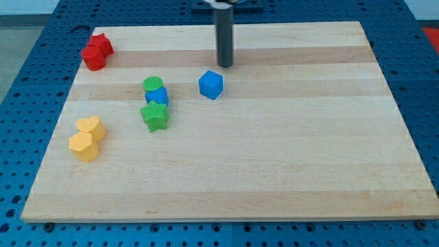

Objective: Push blue cube towards green star

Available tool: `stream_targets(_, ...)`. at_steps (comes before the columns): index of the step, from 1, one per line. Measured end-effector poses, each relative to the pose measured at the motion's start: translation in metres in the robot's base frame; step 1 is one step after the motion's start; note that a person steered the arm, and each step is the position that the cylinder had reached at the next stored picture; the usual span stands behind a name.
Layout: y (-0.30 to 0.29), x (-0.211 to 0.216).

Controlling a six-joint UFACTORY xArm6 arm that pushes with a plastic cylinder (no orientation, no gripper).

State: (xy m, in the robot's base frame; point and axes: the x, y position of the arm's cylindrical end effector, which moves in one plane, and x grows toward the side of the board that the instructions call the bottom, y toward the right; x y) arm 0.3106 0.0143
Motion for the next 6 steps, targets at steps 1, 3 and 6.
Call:
stream_targets(1, 0.031, 0.022)
stream_targets(3, -0.005, 0.041)
stream_targets(6, -0.073, 0.053)
